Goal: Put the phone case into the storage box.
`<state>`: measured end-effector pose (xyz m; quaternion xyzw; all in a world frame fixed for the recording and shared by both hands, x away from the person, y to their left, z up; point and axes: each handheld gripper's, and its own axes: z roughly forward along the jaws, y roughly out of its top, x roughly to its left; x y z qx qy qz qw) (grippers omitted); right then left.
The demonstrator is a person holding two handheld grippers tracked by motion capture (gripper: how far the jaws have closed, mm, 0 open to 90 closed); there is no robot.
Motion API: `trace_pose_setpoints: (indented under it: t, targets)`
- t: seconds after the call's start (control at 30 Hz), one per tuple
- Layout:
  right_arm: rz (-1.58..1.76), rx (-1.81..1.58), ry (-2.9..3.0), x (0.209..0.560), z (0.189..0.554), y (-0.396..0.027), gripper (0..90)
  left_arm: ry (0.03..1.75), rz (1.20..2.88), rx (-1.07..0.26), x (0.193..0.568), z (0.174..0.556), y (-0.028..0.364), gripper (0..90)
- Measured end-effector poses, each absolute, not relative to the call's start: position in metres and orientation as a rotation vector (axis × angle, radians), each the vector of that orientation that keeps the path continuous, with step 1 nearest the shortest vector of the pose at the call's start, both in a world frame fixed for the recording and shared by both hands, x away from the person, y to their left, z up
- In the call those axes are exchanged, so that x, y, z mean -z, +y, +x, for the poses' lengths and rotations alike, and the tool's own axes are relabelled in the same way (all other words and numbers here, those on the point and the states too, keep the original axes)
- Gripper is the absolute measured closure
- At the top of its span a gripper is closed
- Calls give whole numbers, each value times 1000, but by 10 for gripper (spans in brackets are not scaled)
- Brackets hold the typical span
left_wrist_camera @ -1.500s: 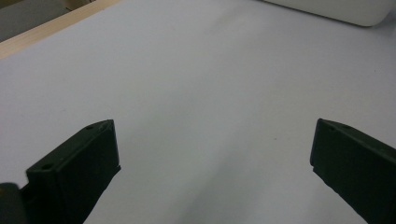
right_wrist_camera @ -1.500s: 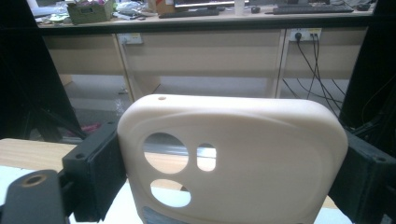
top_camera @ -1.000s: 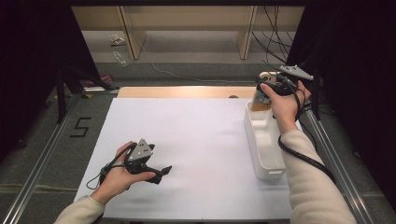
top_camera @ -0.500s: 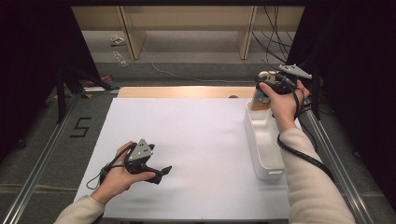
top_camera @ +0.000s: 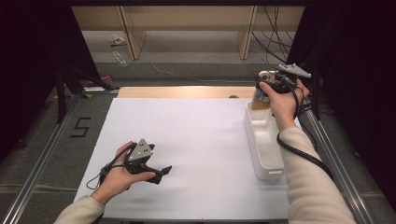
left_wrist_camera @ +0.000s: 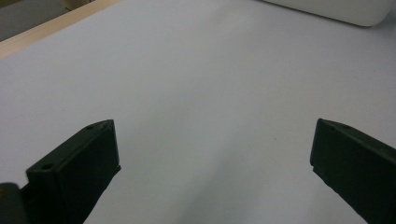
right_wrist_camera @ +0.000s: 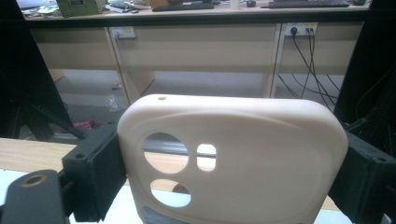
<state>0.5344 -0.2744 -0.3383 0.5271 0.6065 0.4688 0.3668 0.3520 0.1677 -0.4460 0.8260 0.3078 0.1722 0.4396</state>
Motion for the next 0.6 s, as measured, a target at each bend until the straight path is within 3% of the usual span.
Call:
trace_pose_setpoints:
  t: [0.6]
  targets:
    - [1357, -1193, 1565, 340, 540, -272, 121, 764, 2051, -427, 446, 352, 168, 8]
